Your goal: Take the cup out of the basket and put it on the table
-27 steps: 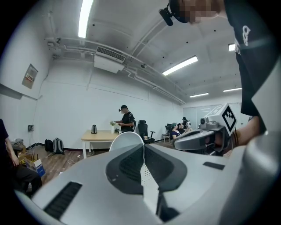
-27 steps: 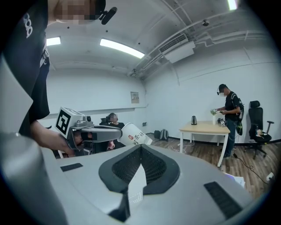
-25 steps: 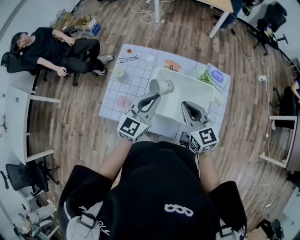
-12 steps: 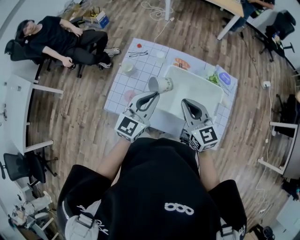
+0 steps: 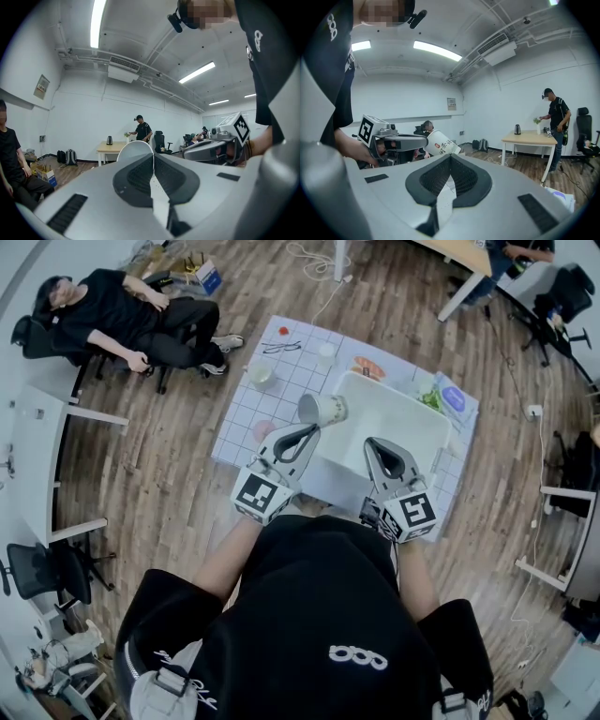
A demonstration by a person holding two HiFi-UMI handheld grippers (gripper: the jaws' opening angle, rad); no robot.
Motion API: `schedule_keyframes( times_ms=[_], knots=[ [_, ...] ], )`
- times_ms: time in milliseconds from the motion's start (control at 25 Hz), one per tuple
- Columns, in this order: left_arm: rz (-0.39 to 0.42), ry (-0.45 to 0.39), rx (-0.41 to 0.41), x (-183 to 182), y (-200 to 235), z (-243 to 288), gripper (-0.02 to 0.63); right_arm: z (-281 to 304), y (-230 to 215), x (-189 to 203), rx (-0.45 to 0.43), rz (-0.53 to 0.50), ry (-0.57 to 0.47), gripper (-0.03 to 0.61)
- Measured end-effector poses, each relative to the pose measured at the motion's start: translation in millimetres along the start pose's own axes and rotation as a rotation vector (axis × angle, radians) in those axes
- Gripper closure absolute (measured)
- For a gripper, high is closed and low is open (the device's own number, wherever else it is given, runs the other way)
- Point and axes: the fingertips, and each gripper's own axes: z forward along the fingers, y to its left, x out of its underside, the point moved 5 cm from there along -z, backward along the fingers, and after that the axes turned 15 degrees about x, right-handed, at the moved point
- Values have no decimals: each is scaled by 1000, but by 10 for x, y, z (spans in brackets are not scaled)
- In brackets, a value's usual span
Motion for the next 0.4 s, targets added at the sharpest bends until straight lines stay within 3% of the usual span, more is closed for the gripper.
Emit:
schedule_keyframes(
  times_ms=[400],
  knots=[
    [18,-6,-5,-64,63,15,600,58,-72,-67,0,-4,-18,554]
  ],
)
